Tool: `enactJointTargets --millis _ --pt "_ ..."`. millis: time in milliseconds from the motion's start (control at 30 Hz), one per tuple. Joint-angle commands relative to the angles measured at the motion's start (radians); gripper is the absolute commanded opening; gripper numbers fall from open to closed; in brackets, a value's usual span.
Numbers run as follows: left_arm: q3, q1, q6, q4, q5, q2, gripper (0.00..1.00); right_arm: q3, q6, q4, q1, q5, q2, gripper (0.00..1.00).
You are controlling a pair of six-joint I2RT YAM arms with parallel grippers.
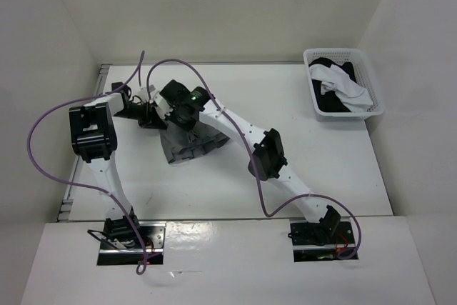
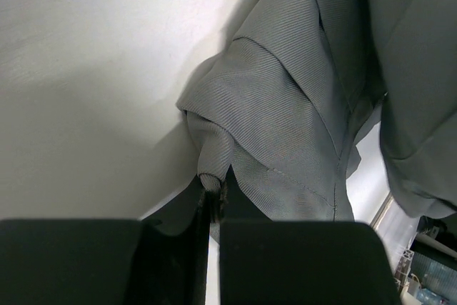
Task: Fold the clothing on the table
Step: Fold the skirt
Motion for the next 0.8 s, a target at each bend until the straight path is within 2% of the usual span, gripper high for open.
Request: enactJointTargets --millis 0,633,767 --pt "-0.008 -0.006 0.006 0.008 0.015 -0.057 0.00 0.055 0.012 -0.012 0.025 -0.034 0.016 0.00" --pt "-0.008 -0.006 0.006 0.008 0.015 -0.057 0.00 0.158 0.061 0.007 0.043 -0.025 0.091 0.05" --pt "-0.008 -0.006 0.006 0.008 0.015 -0.057 0.00 0.178 0.061 0.007 0.043 -0.034 0.113 0.19"
